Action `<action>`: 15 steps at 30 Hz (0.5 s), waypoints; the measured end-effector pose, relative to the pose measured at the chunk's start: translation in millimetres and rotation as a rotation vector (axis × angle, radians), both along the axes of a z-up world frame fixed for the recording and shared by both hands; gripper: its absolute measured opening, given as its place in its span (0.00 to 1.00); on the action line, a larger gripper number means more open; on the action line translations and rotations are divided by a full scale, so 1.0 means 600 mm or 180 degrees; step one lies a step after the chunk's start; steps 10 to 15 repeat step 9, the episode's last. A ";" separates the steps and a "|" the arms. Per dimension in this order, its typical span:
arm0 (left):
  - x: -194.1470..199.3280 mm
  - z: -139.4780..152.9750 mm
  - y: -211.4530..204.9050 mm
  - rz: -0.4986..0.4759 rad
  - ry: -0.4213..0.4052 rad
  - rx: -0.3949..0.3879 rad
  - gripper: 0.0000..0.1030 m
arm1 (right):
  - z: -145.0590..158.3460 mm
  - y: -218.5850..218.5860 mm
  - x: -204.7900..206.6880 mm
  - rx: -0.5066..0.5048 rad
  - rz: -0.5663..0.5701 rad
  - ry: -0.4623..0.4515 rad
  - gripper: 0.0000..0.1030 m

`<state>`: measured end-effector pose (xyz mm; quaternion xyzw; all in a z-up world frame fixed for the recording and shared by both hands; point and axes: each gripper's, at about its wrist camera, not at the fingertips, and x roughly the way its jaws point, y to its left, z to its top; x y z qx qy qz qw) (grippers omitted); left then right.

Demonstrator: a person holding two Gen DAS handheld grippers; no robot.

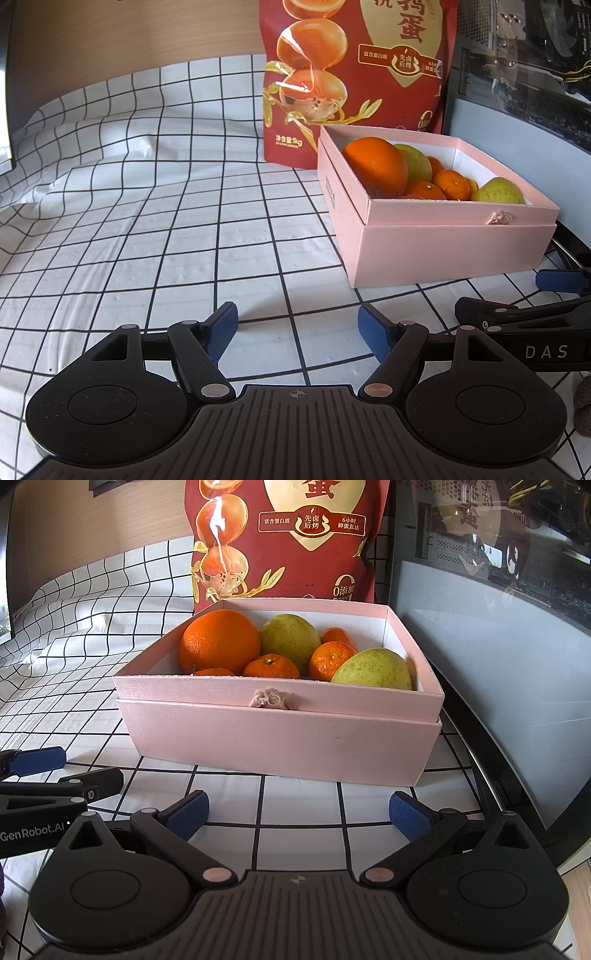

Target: Organize fruits

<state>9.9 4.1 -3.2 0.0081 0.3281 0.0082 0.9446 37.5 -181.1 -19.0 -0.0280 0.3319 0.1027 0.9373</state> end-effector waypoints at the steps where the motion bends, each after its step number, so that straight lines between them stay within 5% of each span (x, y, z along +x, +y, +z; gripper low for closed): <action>1: 0.000 0.000 0.000 0.0000 0.0000 0.0000 0.76 | 0.000 0.000 0.000 0.0000 0.0000 0.0000 1.00; 15: 0.000 0.000 -0.001 0.0005 0.0000 0.0001 0.75 | 0.000 0.000 0.000 0.0000 0.0000 0.0000 1.00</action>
